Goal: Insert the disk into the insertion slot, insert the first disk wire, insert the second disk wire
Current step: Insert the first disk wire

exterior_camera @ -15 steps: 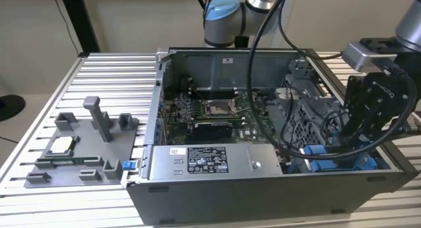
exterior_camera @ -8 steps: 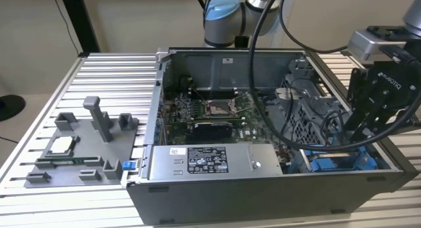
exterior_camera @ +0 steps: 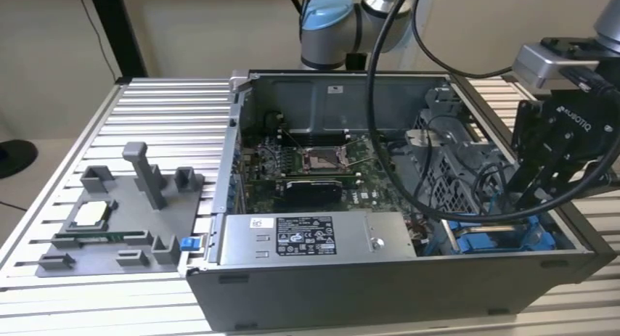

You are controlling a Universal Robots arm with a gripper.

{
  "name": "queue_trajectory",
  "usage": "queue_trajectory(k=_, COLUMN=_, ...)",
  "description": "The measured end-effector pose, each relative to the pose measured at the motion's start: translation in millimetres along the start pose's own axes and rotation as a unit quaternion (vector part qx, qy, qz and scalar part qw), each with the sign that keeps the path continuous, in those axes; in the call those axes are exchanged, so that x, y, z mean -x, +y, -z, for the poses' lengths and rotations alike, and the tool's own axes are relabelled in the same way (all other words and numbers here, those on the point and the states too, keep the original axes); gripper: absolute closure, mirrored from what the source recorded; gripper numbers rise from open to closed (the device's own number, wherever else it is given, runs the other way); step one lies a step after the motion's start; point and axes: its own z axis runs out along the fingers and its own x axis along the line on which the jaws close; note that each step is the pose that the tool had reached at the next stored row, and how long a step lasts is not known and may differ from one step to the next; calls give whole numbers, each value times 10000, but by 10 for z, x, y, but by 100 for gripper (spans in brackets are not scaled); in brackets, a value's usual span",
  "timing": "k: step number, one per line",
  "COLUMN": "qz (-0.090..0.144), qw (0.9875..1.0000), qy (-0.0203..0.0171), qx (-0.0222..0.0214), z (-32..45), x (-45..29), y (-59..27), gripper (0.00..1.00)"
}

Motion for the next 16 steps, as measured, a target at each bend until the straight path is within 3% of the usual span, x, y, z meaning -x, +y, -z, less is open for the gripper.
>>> queue_trajectory(k=10, qz=1, qw=10000, qy=2, qx=33, z=6, x=4, y=-86, gripper=0)
queue_trajectory(k=13, qz=3, qw=10000, qy=3, qx=63, z=9, x=6, y=-133, gripper=0)
queue_trajectory(k=16, qz=5, qw=9999, qy=6, qx=123, z=13, x=8, y=-185, gripper=0)
